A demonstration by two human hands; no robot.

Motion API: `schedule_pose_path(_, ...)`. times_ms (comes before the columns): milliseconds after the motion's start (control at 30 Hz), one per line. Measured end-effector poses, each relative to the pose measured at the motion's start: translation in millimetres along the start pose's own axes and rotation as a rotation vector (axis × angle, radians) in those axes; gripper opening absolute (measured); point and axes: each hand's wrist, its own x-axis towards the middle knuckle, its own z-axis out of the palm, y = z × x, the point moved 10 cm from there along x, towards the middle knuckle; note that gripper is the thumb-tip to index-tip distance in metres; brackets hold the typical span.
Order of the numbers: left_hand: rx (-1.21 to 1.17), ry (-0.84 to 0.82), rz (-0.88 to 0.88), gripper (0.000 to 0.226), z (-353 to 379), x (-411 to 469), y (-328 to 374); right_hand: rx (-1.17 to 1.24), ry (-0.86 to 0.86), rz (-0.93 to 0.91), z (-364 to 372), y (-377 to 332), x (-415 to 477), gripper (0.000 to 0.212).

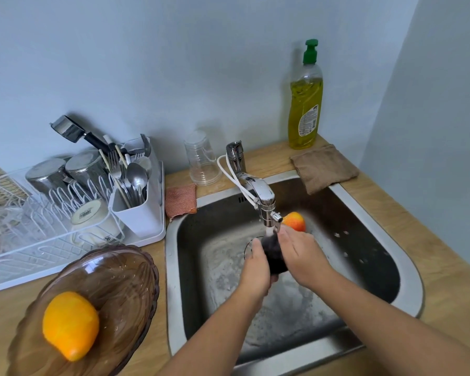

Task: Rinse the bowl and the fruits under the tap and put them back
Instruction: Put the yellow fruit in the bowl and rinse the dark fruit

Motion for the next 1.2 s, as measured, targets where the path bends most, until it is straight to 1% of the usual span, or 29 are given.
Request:
schedule_pose_path(67,0.044,-0.009,0.006,0.066,3,1,0,-0.112,0.007,-0.013,-1,1,1,0.035)
schedule_pose_path(133,-0.034,-0.056,-0.023,0.059,14,-1,-2,-0.156,-0.003,0.008,2,6,1,0.038)
schedule_pose_path(167,-0.087,-0.073,-0.040,0.053,18,-2,-4,-0.142,-0.015,0.017,4,8,-1,0.039)
schedule_pose_path(233,-0.137,-0.071,-0.042,0.043,17,1,-4,-0.025,-0.057,0.039,10,14,-6,0.036)
schedule_pose_path(300,-0.131,-0.043,0.003,0.032,7,7,-3,0.031,-0.101,0.091,16,24,-13,0.034)
schedule_pose_path(333,-0.103,-0.035,0.042,0.031,2,9,-3,0.039,-0.131,0.132,20,31,-18,0.036)
schedule_pose_path(433,-0.011,-0.033,0.154,0.049,-7,10,-1,0.134,-0.224,0.235,35,46,-27,0.045)
schedule_pose_path(533,0.035,-0.019,0.202,0.062,-17,5,-3,0.181,-0.292,0.286,43,50,-32,0.056)
schedule_pose_path(667,0.130,-0.041,0.181,0.068,-29,2,-17,0.143,-0.404,0.275,60,48,-39,0.061)
schedule_pose_path(767,0.224,-0.033,0.167,0.070,-39,1,-28,0.122,-0.480,0.255,75,44,-45,0.054)
schedule_pose_path(833,0.265,-0.011,0.178,0.067,-49,0,-32,0.131,-0.507,0.240,82,35,-47,0.054)
schedule_pose_path(933,0.285,0.025,0.192,0.064,-67,-4,-32,0.107,-0.513,0.207,89,20,-45,0.060)
schedule_pose_path(1000,0.281,0.058,0.242,0.063,-81,-11,-21,0.080,-0.489,0.160,91,7,-40,0.063)
schedule_pose_path(1200,0.192,0.158,0.433,0.063,-114,-28,11,0.141,-0.338,0.018,78,-38,-20,0.056)
